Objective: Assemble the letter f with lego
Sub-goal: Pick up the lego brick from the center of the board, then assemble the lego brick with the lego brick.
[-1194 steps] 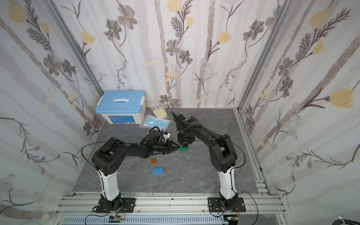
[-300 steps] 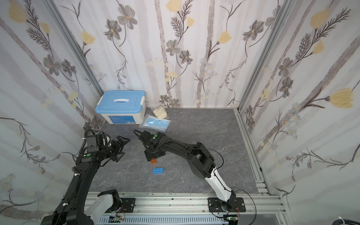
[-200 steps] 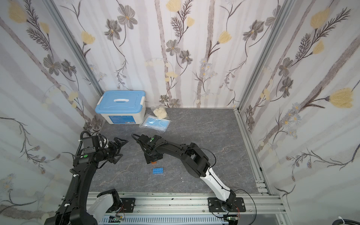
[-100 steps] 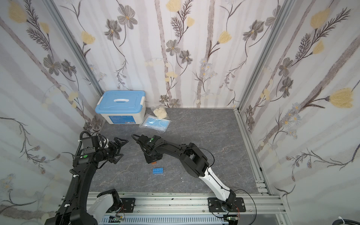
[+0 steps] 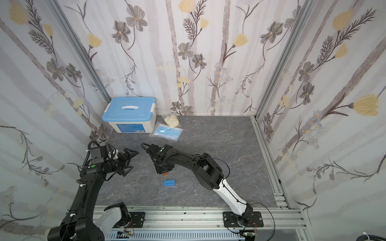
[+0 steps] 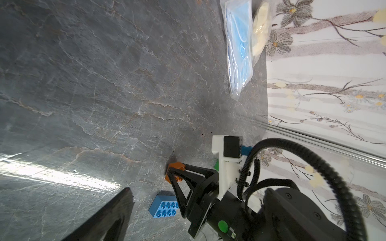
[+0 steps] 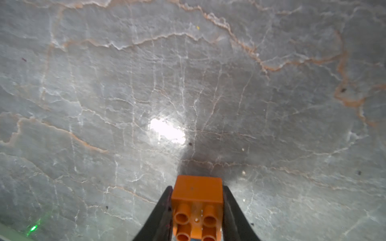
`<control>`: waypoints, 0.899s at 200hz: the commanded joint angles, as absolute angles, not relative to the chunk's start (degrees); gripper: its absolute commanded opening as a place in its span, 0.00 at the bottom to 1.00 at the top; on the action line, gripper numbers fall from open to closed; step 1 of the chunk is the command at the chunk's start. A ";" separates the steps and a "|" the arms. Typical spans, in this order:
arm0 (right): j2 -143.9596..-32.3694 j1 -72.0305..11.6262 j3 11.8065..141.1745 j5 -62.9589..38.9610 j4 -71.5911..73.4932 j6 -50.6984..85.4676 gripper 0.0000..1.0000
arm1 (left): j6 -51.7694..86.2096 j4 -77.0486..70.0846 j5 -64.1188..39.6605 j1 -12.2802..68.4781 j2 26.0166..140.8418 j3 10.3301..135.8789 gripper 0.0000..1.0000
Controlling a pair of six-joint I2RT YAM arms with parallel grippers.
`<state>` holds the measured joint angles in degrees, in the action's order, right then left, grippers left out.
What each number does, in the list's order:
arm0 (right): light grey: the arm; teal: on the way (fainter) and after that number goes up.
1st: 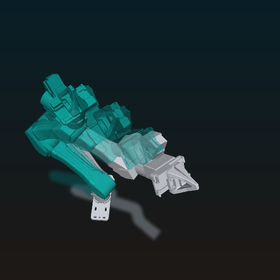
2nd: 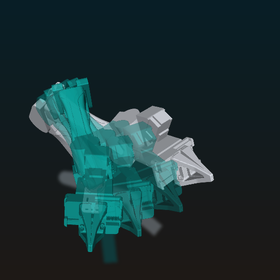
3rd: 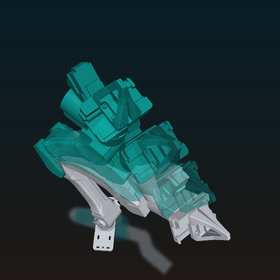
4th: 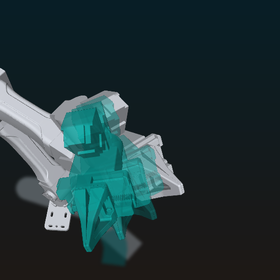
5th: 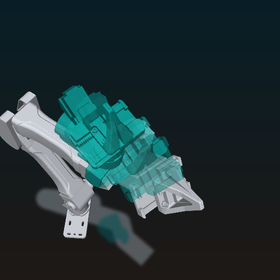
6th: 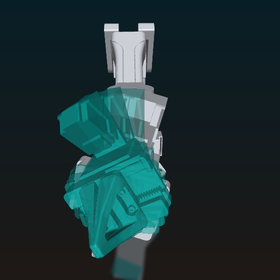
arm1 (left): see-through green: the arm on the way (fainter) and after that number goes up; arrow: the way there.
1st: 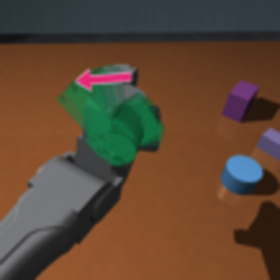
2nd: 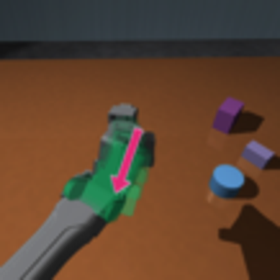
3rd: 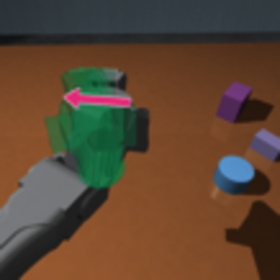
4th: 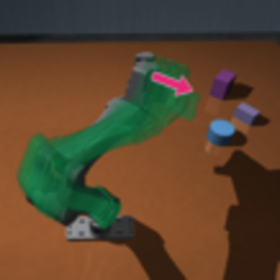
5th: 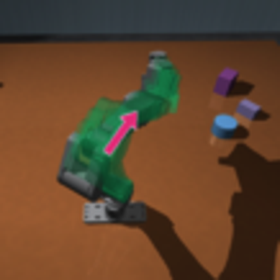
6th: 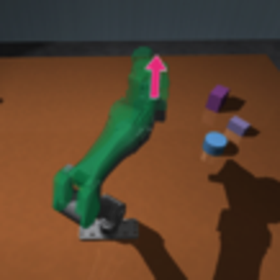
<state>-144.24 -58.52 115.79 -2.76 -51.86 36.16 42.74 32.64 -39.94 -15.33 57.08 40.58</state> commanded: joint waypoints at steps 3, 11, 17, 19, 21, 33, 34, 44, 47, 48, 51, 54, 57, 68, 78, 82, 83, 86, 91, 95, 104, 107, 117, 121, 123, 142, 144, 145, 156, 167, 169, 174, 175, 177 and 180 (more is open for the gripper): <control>-141.15 -57.92 116.79 -1.28 -53.04 35.77 0.33 | 40.40 30.41 -41.66 -15.34 57.66 39.90 0.98; -139.75 -57.54 116.77 -1.21 -53.65 35.35 0.33 | 40.01 30.15 -41.61 -15.08 57.66 39.90 0.97; -138.66 -57.11 116.80 -1.32 -54.36 34.72 0.33 | 39.91 29.73 -41.61 -14.59 57.66 39.88 0.97; -138.20 -56.97 116.81 -1.30 -54.61 34.56 0.33 | 39.90 29.54 -41.63 -14.31 57.70 39.90 0.97; -137.76 -56.74 116.81 -1.20 -54.79 34.37 0.33 | 39.95 29.36 -41.56 -13.97 57.73 39.90 0.97; -134.87 -55.55 116.42 -0.14 -56.53 33.53 0.34 | 40.14 28.48 -39.90 -10.63 57.90 40.37 0.97; -134.49 -55.46 116.35 -0.07 -56.61 33.42 0.34 | 40.15 28.43 -39.64 -10.19 57.91 40.44 0.97; -131.38 -54.09 114.95 0.02 -57.03 32.73 0.34 | 40.40 27.64 -37.09 -5.72 58.54 41.15 0.97; -130.44 -53.61 114.37 0.02 -57.16 32.44 0.34 | 40.59 27.22 -36.51 -4.38 58.80 41.36 0.97; -130.17 -53.43 114.18 0.01 -57.19 32.39 0.34 | 40.73 26.97 -36.32 -3.95 58.89 41.38 0.97; -129.22 -52.95 113.64 0.05 -57.28 32.26 0.34 | 41.10 26.26 -35.88 -2.63 59.22 41.46 0.96; -128.29 -52.39 113.07 0.08 -57.46 32.08 0.34 | 41.58 25.32 -35.60 -1.46 59.46 41.40 0.96; -127.35 -51.86 112.51 0.15 -57.61 31.94 0.34 | 42.09 24.34 -35.38 -0.37 59.84 41.39 0.96; -123.96 -49.71 109.92 0.92 -58.07 31.47 0.34 | 44.20 20.66 -34.39 3.33 61.53 41.29 0.95; -120.79 -47.23 107.00 2.14 -58.10 31.10 0.35 | 45.67 17.16 -33.10 6.64 63.74 41.39 0.93; -119.63 -46.42 105.79 2.57 -58.16 30.99 0.35 | 46.13 15.55 -32.62 8.08 64.78 41.52 0.93; -119.36 -46.20 105.50 2.69 -58.17 30.96 0.35 | 46.22 15.16 -32.53 8.48 65.04 41.50 0.93; -118.57 -45.62 104.68 3.02 -58.16 31.05 0.36 | 46.49 13.96 -32.26 9.53 65.78 41.64 0.92; -117.54 -44.61 103.55 3.20 -58.63 31.33 0.37 | 46.93 11.80 -32.02 11.54 67.46 41.91 0.92; -116.81 -43.74 102.87 2.94 -59.05 31.30 0.37 | 47.22 10.02 -31.85 13.11 68.73 42.14 0.92; -115.15 -42.01 100.89 2.49 -59.39 31.27 0.38 | 47.13 7.05 -31.11 16.43 71.74 43.32 0.92; -114.57 -41.57 100.12 2.54 -59.29 31.28 0.38 | 47.05 6.18 -30.83 17.65 73.28 43.79 0.91; -112.60 -40.18 97.47 2.49 -58.17 31.26 0.38 | 46.77 2.74 -30.25 20.82 77.16 45.15 0.90; -111.97 -39.73 96.48 2.38 -57.90 31.21 0.37 | 46.76 1.56 -30.28 21.82 78.65 45.75 0.90; -111.73 -39.49 96.12 2.31 -57.81 31.14 0.37 | 46.76 0.89 -30.39 22.29 79.38 46.07 0.90; -110.53 -38.41 94.05 3.32 -58.14 30.90 0.37 | 47.06 -5.94 -33.16 25.26 85.98 48.28 0.85; -110.49 -38.36 93.91 3.40 -58.17 30.89 0.37 | 47.10 -6.60 -33.49 25.54 86.67 48.46 0.84; -110.48 -38.25 93.80 3.41 -58.22 30.87 0.37 | 47.10 -6.91 -33.62 25.65 87.01 48.62 0.84; -110.43 -37.84 92.92 3.34 -58.14 30.90 0.37 | 47.41 -9.94 -35.33 26.55 90.18 49.74 0.79; -110.48 -37.47 92.14 3.09 -57.89 30.85 0.37 | 47.63 -12.75 -37.02 27.21 92.89 50.67 0.76; -110.52 -37.40 92.01 3.14 -57.80 30.89 0.37 | 47.68 -13.23 -37.29 27.35 93.40 50.81 0.76; -110.63 -37.29 91.74 3.11 -57.70 30.85 0.37 | 47.80 -14.43 -37.98 27.58 94.39 51.19 0.75; -110.69 -37.28 91.71 3.09 -57.72 30.85 0.37 | 47.85 -14.60 -38.15 27.63 94.61 51.26 0.74; -110.77 -37.20 91.61 3.08 -57.61 30.85 0.37 | 47.93 -15.07 -38.45 27.78 95.09 51.42 0.74; -110.89 -37.11 91.55 3.01 -57.65 30.86 0.37 | 47.98 -15.61 -38.71 27.99 95.65 51.68 0.73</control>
